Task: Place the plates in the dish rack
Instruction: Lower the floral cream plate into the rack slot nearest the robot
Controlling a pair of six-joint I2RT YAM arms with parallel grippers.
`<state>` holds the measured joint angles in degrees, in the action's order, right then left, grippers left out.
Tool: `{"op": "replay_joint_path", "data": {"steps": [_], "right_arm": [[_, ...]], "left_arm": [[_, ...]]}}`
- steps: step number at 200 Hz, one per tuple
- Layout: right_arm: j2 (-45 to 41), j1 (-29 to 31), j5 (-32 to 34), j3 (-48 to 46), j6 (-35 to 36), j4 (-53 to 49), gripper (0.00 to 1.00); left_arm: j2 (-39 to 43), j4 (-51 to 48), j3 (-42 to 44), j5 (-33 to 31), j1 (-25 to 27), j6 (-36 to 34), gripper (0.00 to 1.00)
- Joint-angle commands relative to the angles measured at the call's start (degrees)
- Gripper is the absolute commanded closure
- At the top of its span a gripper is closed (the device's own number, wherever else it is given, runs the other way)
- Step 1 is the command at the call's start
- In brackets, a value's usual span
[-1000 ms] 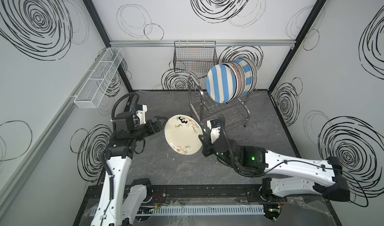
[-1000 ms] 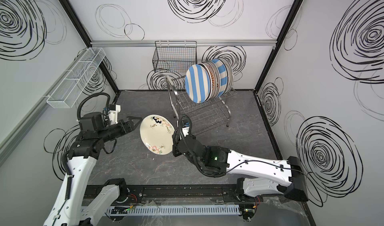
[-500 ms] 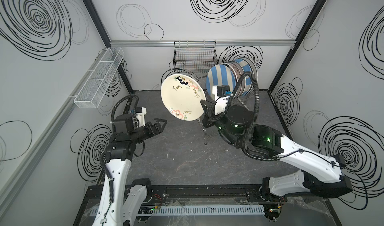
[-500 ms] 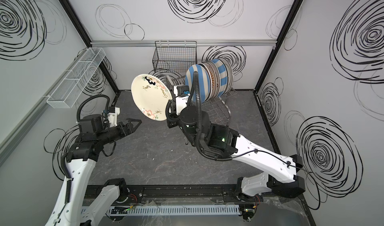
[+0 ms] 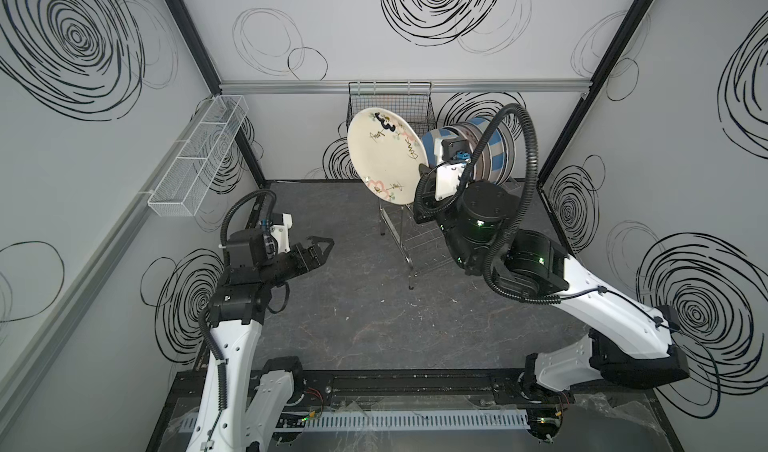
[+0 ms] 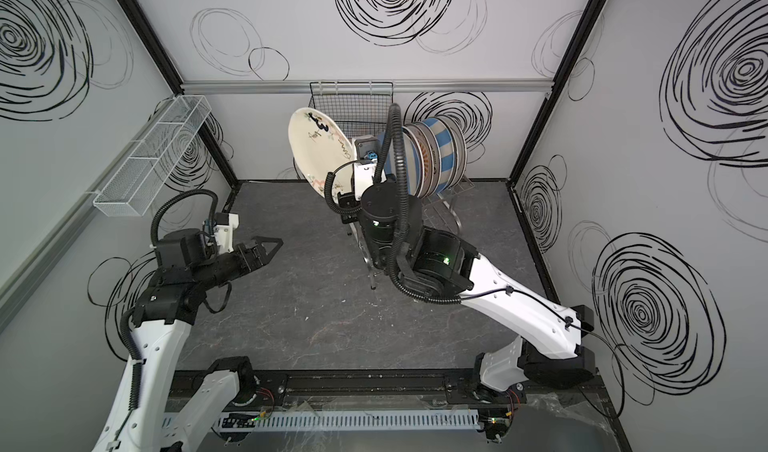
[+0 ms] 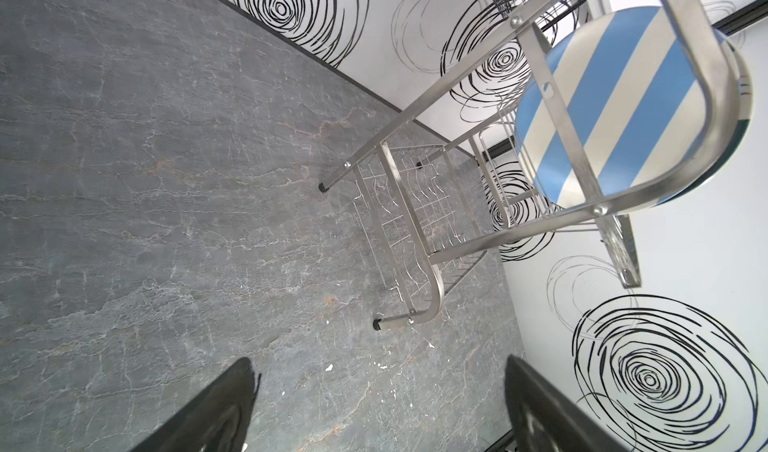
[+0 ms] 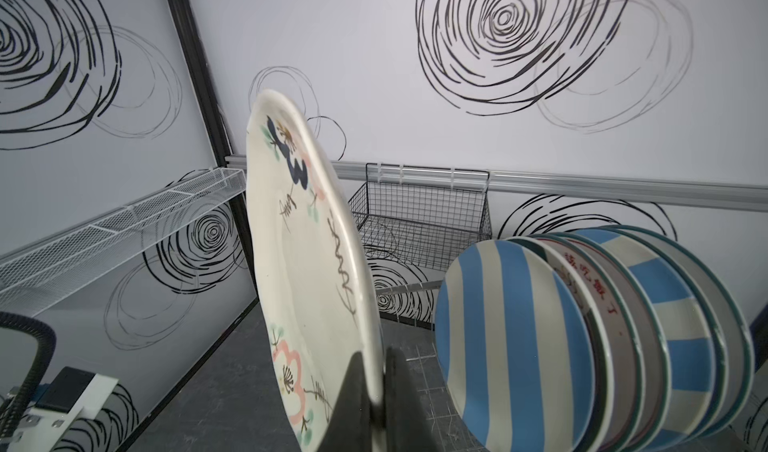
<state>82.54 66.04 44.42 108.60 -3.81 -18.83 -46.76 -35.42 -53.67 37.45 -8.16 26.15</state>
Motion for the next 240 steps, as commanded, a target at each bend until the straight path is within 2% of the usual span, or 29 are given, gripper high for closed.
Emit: {"op": "replay_joint_path", "data": {"steps": [1, 37, 86, 140, 170, 240], "right_arm": [[-1.3, -1.5, 4.9, 4.3, 3.5, 8.4, 1.0], [-1.0, -2.0, 14.2, 3.2, 11.1, 11.8, 1.0], [-0.5, -4.9, 17.0, 0.8, 14.7, 13.1, 1.0], [2.6, -12.0, 8.1, 0.1, 5.9, 5.4, 1.0], [2.9, -15.4, 2.0, -2.7, 2.6, 5.9, 1.0], [4.0, -19.2, -3.0, -6.5, -0.9, 7.2, 1.0]], "left_arm": [[-0.4, 3.2, -1.1, 1.5, -0.1, -0.5, 0.04], [-0.6, 3.8, -0.5, 1.7, 0.8, -1.4, 0.04], [-1.3, 5.9, 2.2, 1.7, 2.6, -1.4, 0.04], [-1.6, 8.6, 5.2, 1.5, 4.3, 0.1, 0.04], [-1.9, 8.8, 5.6, 1.3, 4.8, 0.4, 0.04], [-2.4, 8.9, 7.9, 0.5, 5.2, -0.4, 0.04]]}}
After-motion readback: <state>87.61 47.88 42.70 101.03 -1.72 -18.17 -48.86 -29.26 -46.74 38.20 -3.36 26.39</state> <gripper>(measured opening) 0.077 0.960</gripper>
